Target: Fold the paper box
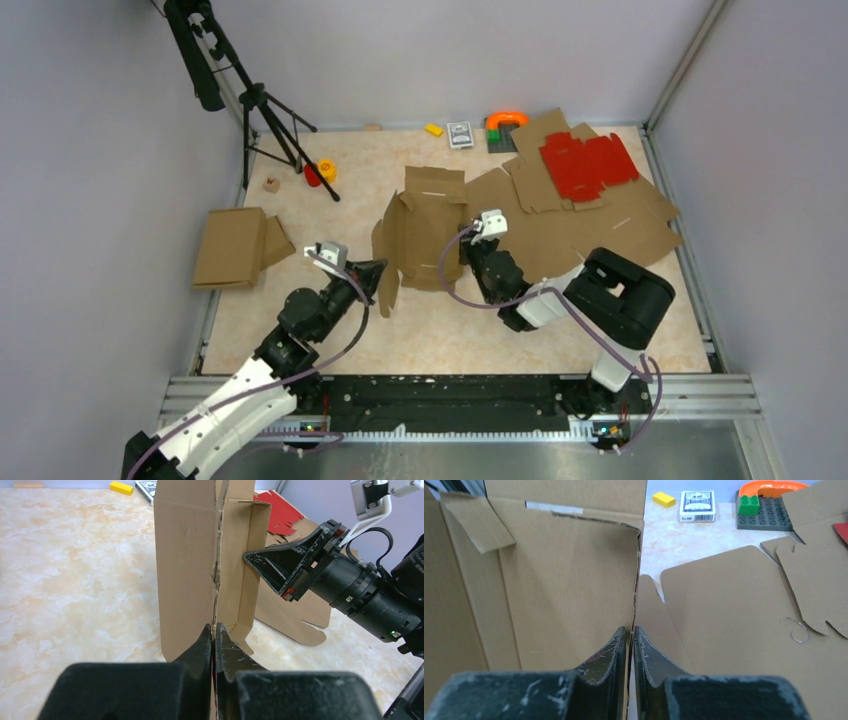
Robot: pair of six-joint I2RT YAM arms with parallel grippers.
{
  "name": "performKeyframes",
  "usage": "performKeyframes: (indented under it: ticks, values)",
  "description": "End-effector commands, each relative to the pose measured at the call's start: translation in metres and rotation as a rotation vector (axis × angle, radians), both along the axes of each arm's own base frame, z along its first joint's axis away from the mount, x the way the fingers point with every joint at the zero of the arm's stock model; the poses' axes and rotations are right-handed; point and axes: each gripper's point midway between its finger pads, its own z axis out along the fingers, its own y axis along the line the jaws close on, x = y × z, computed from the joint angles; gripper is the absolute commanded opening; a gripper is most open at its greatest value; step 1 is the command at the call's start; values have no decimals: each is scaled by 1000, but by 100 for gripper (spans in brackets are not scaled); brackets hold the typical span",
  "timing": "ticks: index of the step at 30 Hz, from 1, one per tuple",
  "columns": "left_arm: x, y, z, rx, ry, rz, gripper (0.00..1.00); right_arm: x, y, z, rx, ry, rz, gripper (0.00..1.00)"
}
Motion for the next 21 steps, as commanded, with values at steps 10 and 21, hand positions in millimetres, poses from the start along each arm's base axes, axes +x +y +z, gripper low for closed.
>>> performKeyframes:
  ticks: [10, 21]
  values:
    - [-25, -4, -16, -4, 29, -96, 0, -27, 11, -17, 36, 267, 62, 22]
    - [-34, -16, -19, -32, 58, -171, 0, -31, 7, -31, 23, 328, 40, 4]
